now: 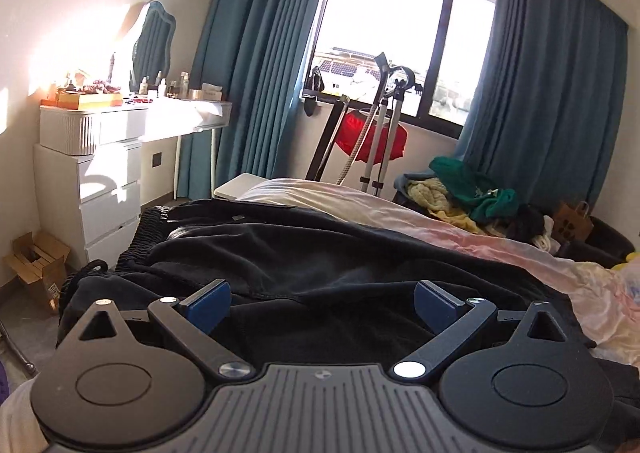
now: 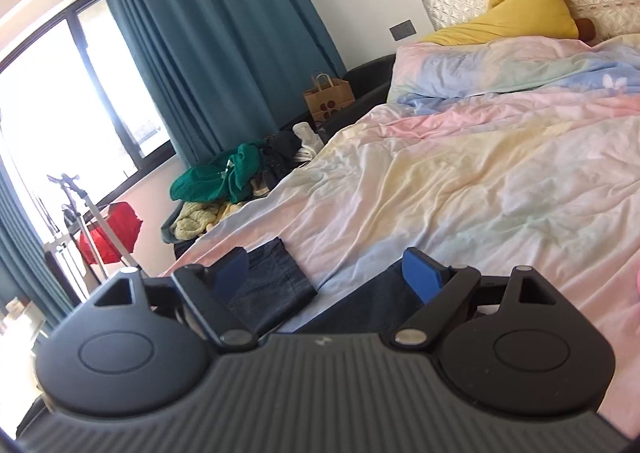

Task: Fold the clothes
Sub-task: 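Lower the trousers onto the bed and open both grippers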

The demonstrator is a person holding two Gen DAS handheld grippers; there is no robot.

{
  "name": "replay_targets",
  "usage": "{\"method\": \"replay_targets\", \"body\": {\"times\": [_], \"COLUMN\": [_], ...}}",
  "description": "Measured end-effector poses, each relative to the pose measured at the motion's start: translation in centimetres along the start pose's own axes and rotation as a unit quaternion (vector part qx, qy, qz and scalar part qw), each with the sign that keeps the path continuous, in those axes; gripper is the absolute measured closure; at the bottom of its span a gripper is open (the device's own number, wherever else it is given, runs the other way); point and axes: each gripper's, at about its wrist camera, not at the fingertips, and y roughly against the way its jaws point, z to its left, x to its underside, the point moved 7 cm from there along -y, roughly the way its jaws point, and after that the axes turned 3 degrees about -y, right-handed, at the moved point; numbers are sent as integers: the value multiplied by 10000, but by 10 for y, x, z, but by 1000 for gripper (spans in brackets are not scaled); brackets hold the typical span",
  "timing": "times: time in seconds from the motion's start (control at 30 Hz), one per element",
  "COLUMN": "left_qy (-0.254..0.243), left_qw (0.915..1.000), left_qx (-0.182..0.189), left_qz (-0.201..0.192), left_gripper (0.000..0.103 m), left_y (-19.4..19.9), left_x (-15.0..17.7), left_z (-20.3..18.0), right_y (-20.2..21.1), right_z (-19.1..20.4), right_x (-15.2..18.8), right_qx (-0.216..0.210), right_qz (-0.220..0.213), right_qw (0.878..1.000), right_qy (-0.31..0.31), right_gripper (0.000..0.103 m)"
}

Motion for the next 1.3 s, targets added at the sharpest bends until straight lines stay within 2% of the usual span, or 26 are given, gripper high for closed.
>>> {"method": "replay_targets", "body": {"times": [0.17,0.27,0.43,0.67,0.8,0.9,1.0,1.07,1.13,1.3], "left_qy": [-473,-554,-386,-450,-251,-152,-91,-120,-291,-765], "left_qw": [9986,9979,9976,9978,9975,9974,9956,9943,9930,9903], "left_qx": [203,277,179,74,142,262,675,855,950,904], "left_qz": [104,199,546,474,639,647,651,624,635,726], "left_gripper": [4,4,5,4,4,4,3,2,2,2], "left_y": [-18,-29,-46,-43,-47,-48,-51,-56,-63,-82], "left_x": [16,38,74,74,78,83,85,88,94,108], "left_z": [-45,-59,-58,-54,-49,-53,-62,-71,-80,-93], "right_y": [0,0,-4,-27,-54,-77,-104,-123,-143,-188], "right_z": [31,47,70,79,76,74,68,63,60,50], "right_x": [26,45,71,96,106,105,106,111,117,128], "right_qx": [-340,-494,-701,-646,-738,-981,-1134,-986,-798,-388], "right_qz": [226,402,668,1114,1589,1984,2231,2370,2429,2390], "right_qw": [9989,9972,9924,9892,9843,9732,9537,9445,9417,9406], "right_qy": [219,391,765,694,215,-625,-1667,-2051,-2189,-2381], "right_gripper": [16,17,17,17,24,35,50,68,70,69]}}
